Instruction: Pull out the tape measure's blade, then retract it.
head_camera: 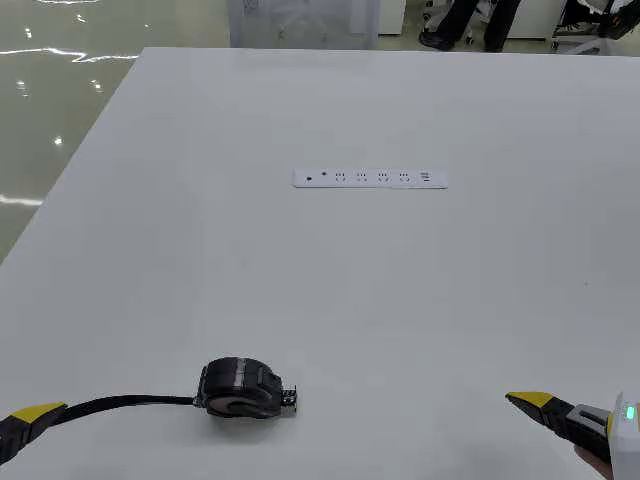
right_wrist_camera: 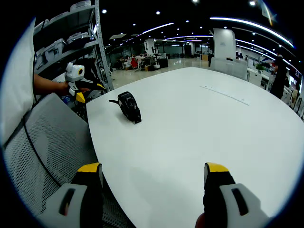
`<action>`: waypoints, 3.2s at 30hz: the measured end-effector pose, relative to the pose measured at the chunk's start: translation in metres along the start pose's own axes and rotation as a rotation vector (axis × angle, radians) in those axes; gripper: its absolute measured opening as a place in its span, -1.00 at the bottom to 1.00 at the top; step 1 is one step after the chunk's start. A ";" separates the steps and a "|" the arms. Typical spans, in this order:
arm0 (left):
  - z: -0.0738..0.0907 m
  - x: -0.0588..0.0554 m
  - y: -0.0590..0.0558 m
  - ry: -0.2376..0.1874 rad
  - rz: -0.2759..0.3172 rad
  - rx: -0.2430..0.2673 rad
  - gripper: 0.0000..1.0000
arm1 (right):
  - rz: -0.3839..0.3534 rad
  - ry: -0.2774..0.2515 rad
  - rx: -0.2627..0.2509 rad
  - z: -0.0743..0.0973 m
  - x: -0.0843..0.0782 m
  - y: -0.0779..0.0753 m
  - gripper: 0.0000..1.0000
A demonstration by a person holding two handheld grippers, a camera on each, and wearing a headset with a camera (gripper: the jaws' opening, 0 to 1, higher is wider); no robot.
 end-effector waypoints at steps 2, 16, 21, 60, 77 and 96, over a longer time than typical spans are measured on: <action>0.000 0.000 0.000 0.000 0.000 -0.001 0.81 | 0.000 0.002 0.000 0.000 -0.001 0.000 0.78; -0.001 0.000 0.000 0.003 -0.002 0.000 0.81 | -0.003 0.002 0.003 0.000 0.000 0.000 0.79; -0.002 0.000 0.000 0.004 -0.002 -0.002 0.81 | -0.004 0.002 0.003 0.000 0.000 0.000 0.79; -0.020 0.016 -0.005 -0.003 -0.036 -0.075 0.80 | 0.005 0.001 0.039 -0.013 0.002 0.002 0.78; -0.045 0.029 -0.004 0.012 -0.097 -0.168 0.78 | 0.038 0.018 0.088 -0.030 0.007 -0.002 0.75; -0.065 0.035 0.000 0.061 -0.156 -0.269 0.74 | 0.070 0.020 0.147 -0.053 0.018 -0.006 0.70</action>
Point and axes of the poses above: the centre of the closed fingertips' face, and the gripper's own axes: z roughly backward along the fingers, y roughly to its left, x roughly out of its top, the point moved 7 cm from there along z, roughly backward along the fingers, and after that the axes turned 6 degrees about -y, right-handed, at the moved point
